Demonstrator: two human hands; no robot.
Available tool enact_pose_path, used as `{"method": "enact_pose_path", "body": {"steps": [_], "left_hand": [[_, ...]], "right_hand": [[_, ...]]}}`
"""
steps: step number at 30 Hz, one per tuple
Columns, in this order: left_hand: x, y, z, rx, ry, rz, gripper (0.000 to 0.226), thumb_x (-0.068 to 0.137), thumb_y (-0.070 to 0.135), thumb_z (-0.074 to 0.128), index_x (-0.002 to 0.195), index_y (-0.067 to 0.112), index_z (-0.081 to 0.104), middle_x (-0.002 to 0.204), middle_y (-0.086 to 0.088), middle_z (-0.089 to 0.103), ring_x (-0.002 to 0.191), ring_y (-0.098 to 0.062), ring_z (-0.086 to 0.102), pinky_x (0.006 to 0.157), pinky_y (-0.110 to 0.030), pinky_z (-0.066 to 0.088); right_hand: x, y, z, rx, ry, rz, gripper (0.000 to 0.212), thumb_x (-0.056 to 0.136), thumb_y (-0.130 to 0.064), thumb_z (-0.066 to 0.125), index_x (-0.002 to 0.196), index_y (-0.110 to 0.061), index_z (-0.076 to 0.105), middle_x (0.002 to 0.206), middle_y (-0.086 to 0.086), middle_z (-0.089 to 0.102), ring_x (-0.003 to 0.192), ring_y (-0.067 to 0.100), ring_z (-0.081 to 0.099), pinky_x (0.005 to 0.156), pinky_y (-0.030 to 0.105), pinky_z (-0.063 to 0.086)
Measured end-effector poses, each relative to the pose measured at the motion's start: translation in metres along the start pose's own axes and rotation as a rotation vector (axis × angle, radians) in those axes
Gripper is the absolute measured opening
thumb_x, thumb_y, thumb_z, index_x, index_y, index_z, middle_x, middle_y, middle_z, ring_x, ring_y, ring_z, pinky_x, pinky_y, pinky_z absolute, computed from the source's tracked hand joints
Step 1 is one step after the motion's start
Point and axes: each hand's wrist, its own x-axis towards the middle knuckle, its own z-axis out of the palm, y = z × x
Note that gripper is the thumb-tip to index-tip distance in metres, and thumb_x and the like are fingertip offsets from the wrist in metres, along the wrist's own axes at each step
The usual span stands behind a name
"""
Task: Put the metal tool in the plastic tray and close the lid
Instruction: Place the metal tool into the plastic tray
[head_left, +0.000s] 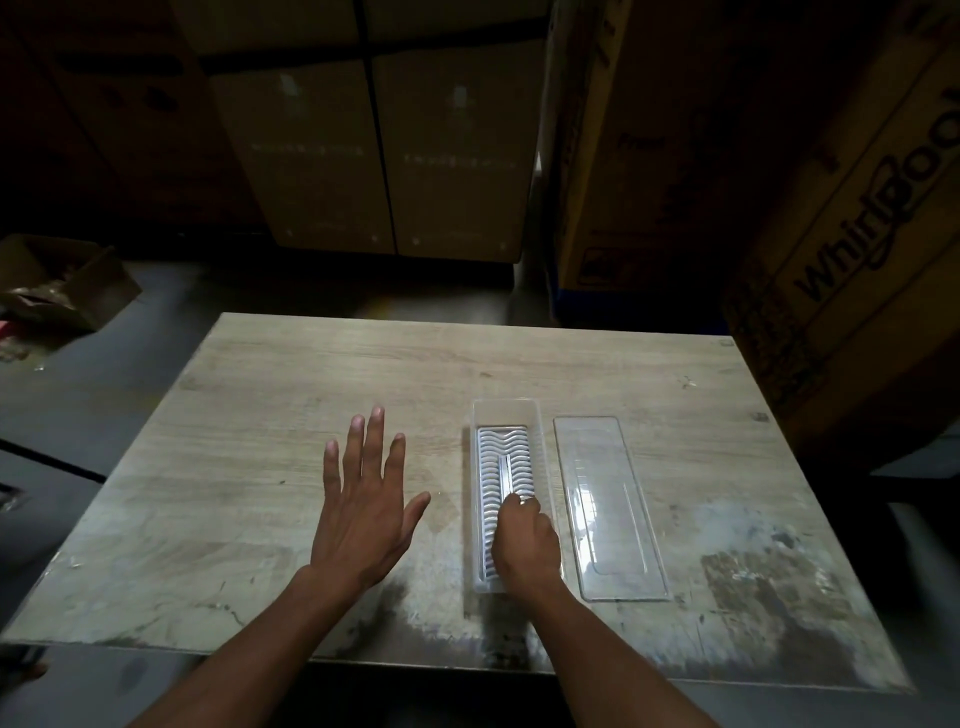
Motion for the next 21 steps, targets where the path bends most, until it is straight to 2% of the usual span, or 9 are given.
{"method": "enact_pose_path", "body": {"steps": [3, 6, 10, 12, 14, 16, 18, 21], "left_hand": [[0.001, 0.003, 0.002, -0.009, -0.013, 0.003, 0.09, 0.094, 0.067, -0.002, 0.154, 0.01, 0.033, 0.169, -0.018, -0.002, 0.156, -0.037, -0.004, 0.122, -0.064, 0.014], [0.002, 0.008, 0.004, -0.01, -0.011, 0.007, 0.089, 0.094, 0.066, -0.001, 0.153, 0.01, 0.034, 0.169, -0.019, -0.001, 0.156, -0.038, -0.003, 0.121, -0.065, 0.015], [0.003, 0.015, 0.007, 0.004, -0.004, 0.032, 0.082, 0.095, 0.064, 0.017, 0.151, 0.008, 0.037, 0.168, -0.02, 0.003, 0.156, -0.039, -0.002, 0.121, -0.065, 0.016], [0.005, 0.02, 0.007, 0.0, -0.001, 0.04, 0.082, 0.095, 0.064, 0.016, 0.151, 0.008, 0.037, 0.168, -0.02, 0.004, 0.156, -0.039, -0.002, 0.121, -0.064, 0.015], [0.006, 0.025, 0.008, 0.0, -0.007, 0.046, 0.083, 0.095, 0.064, 0.012, 0.152, 0.008, 0.036, 0.169, -0.019, 0.003, 0.156, -0.039, -0.004, 0.121, -0.064, 0.013], [0.007, 0.028, 0.008, -0.004, -0.018, 0.05, 0.081, 0.095, 0.063, 0.017, 0.153, 0.009, 0.035, 0.169, -0.018, 0.002, 0.156, -0.037, -0.005, 0.121, -0.063, 0.013], [0.007, 0.031, 0.01, -0.002, -0.027, 0.059, 0.081, 0.095, 0.063, 0.017, 0.153, 0.009, 0.035, 0.169, -0.018, 0.002, 0.156, -0.037, -0.005, 0.121, -0.063, 0.013], [0.004, 0.033, 0.013, 0.01, -0.039, 0.074, 0.085, 0.096, 0.065, 0.004, 0.152, 0.009, 0.035, 0.169, -0.018, 0.003, 0.156, -0.038, -0.003, 0.121, -0.063, 0.012]], "right_hand": [[-0.003, -0.002, -0.016, 0.06, 0.045, -0.028, 0.028, 0.098, -0.017, 0.055, 0.125, -0.01, 0.054, 0.122, 0.013, 0.061, 0.108, 0.031, 0.066, 0.089, 0.039, 0.054], [0.001, 0.007, -0.047, 0.213, 0.221, -0.047, 0.024, 0.099, -0.033, 0.054, 0.11, -0.012, 0.061, 0.108, 0.011, 0.066, 0.095, 0.032, 0.067, 0.079, 0.04, 0.053], [0.017, 0.047, -0.083, 0.314, 0.422, 0.03, 0.018, 0.097, -0.027, 0.058, 0.095, -0.011, 0.064, 0.095, 0.011, 0.067, 0.083, 0.031, 0.064, 0.068, 0.034, 0.044], [0.02, 0.072, -0.084, 0.295, 0.4, 0.082, 0.015, 0.097, -0.025, 0.06, 0.095, -0.011, 0.064, 0.096, 0.01, 0.067, 0.086, 0.031, 0.065, 0.068, 0.032, 0.041], [0.017, 0.094, -0.069, 0.235, 0.305, 0.104, 0.017, 0.097, -0.03, 0.059, 0.1, -0.013, 0.062, 0.102, 0.01, 0.067, 0.093, 0.03, 0.065, 0.073, 0.037, 0.05], [0.008, 0.109, -0.047, 0.123, 0.174, 0.103, 0.029, 0.096, -0.04, 0.058, 0.11, -0.015, 0.06, 0.114, 0.01, 0.064, 0.104, 0.029, 0.061, 0.085, 0.041, 0.053], [-0.002, 0.115, -0.028, -0.015, 0.075, 0.114, 0.046, 0.091, -0.054, 0.058, 0.118, -0.017, 0.058, 0.122, 0.009, 0.06, 0.112, 0.028, 0.055, 0.091, 0.042, 0.05], [-0.012, 0.112, -0.013, -0.076, 0.051, 0.137, 0.061, 0.083, -0.06, 0.064, 0.123, -0.015, 0.053, 0.127, 0.01, 0.051, 0.117, 0.03, 0.049, 0.093, 0.045, 0.048]]}}
